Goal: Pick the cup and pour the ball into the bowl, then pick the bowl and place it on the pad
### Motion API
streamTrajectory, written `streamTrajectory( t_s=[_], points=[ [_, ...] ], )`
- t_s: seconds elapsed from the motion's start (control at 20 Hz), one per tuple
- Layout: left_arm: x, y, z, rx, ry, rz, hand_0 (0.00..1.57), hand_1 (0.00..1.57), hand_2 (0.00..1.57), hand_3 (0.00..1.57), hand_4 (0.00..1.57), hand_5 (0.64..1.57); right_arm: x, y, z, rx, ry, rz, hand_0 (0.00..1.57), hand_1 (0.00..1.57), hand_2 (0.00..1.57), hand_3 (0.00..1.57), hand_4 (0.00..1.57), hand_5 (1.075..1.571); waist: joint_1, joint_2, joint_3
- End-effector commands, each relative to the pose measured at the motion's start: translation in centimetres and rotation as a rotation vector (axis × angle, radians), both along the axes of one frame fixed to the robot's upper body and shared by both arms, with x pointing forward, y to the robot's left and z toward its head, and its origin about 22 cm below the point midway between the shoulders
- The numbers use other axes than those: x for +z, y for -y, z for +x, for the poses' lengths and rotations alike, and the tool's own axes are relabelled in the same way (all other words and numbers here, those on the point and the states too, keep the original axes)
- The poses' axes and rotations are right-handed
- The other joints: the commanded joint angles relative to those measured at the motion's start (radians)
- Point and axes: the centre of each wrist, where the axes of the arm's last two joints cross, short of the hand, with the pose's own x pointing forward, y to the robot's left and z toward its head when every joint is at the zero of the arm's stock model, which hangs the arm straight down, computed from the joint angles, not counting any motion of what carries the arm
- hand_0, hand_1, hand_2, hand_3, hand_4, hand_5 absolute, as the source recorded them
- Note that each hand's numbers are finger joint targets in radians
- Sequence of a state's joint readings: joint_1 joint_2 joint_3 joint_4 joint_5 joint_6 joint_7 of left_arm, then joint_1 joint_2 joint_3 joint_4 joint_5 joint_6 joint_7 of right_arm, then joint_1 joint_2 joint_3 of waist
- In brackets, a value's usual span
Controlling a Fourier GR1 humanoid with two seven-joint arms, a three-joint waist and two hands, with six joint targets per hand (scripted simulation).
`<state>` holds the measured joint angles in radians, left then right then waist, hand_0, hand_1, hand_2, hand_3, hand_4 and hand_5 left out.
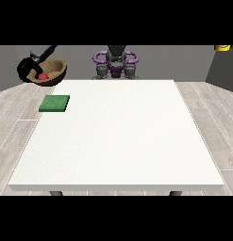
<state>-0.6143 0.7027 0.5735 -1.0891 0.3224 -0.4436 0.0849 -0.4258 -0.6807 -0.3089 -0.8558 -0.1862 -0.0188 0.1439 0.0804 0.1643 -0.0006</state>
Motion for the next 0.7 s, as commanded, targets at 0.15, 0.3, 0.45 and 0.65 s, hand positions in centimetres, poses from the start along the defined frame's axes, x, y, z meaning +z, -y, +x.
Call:
streamTrajectory(
  t_s=[0.15, 0.3, 0.45, 0.65],
  points=[
    [-1.7, -4.0, -2.3, 0.060, 0.013, -0.008, 0.00, 0.00, 0.00, 0.00, 1.21, 1.555, 0.3, 0.5, 0.0, 0.034, 0.003, -0.001, 1.57, 1.57, 1.57, 0.38, 1.12, 1.568, -0.036, 0.023, 0.0004],
    [1.0, -3.1, -1.4, 0.051, 0.073, 0.001, 0.00, 0.00, 0.00, 0.00, 1.22, 1.552, -0.5, -0.9, 1.5, 0.013, 0.065, 0.047, 1.57, 1.57, 1.57, 0.43, 1.07, 1.564, -0.033, 0.089, 0.0010],
    [-0.3, -4.1, -2.4, 0.028, 0.042, 0.001, 0.00, 0.00, 0.00, 0.00, 1.21, 1.553, -3.4, -0.6, 0.3, 0.016, 0.018, 0.093, 1.57, 1.57, 1.57, 0.44, 1.06, 1.569, -0.023, 0.066, 0.0010],
    [-1.8, -2.0, -1.4, 0.026, 0.041, 0.018, 0.00, 0.00, 0.00, 0.00, 1.21, 1.555, -3.9, -1.9, 1.7, -0.005, 0.043, 0.119, 1.57, 1.57, 1.57, 0.54, 1.02, 1.571, -0.003, 0.064, 0.0013]
  ],
)
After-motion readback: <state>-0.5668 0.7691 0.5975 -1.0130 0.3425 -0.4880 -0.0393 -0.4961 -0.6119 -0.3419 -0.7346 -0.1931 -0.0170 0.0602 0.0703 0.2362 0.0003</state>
